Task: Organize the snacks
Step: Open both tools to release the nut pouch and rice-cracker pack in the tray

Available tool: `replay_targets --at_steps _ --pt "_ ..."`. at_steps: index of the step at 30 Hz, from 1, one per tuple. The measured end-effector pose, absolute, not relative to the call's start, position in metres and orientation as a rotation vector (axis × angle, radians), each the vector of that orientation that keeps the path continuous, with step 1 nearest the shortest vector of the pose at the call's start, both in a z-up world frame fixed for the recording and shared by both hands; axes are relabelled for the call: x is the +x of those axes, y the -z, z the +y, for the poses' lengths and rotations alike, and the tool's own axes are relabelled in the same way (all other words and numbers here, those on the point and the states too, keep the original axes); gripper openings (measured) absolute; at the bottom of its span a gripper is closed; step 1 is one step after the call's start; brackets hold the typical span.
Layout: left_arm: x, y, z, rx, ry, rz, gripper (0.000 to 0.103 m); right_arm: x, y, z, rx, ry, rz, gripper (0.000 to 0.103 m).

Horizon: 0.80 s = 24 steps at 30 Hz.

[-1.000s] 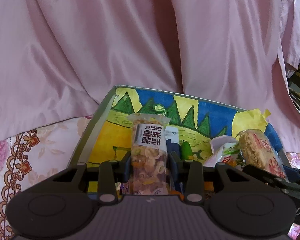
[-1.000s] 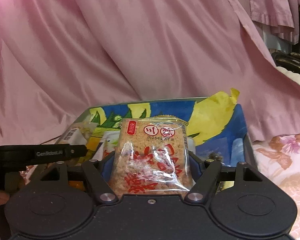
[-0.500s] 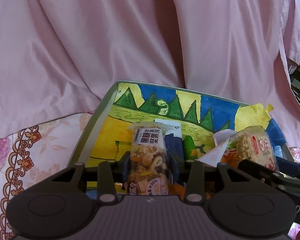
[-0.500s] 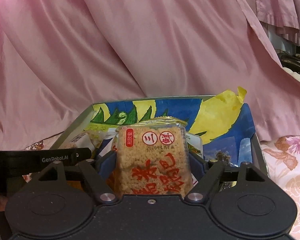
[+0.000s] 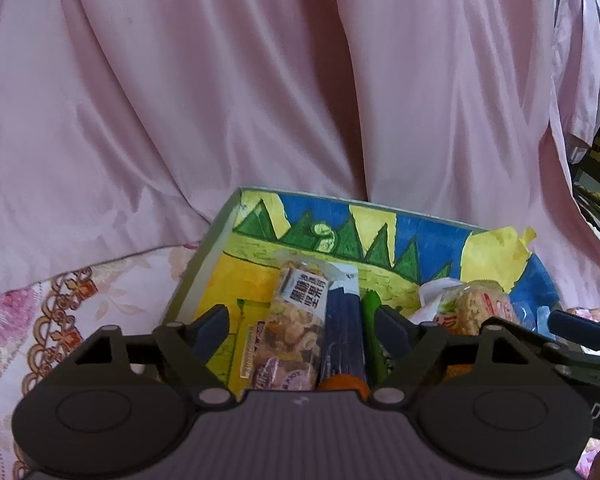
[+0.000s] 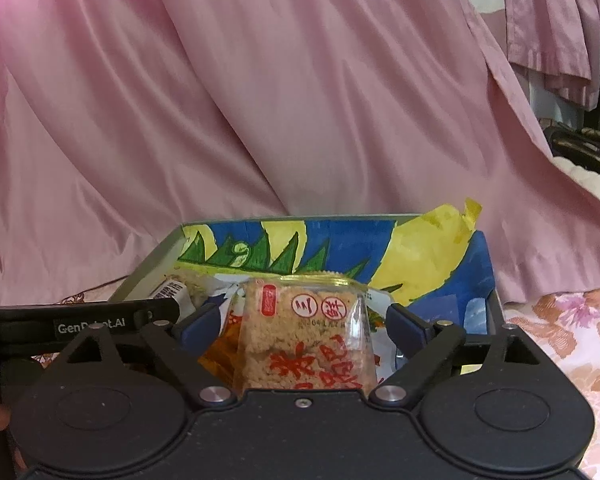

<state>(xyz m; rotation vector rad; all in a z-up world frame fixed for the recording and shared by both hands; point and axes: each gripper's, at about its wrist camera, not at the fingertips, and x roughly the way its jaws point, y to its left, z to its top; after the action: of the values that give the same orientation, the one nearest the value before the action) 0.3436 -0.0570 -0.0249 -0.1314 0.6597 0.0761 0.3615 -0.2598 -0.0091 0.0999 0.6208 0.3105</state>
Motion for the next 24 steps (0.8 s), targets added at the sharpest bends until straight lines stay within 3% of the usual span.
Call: replay_targets --at_steps 11,24 --pt "0.321 -0.005 -0.047 -0.139 -0.133 0.583 0.102 0.343 -0.021 -0.265 0.090 -0.278 0.561 0.101" --pt "0.267 -0.047 -0.038 -0.117 -0.105 0.534 0.103 0.295 -0.070 -0.275 0.097 -0.245 0.450 0.102"
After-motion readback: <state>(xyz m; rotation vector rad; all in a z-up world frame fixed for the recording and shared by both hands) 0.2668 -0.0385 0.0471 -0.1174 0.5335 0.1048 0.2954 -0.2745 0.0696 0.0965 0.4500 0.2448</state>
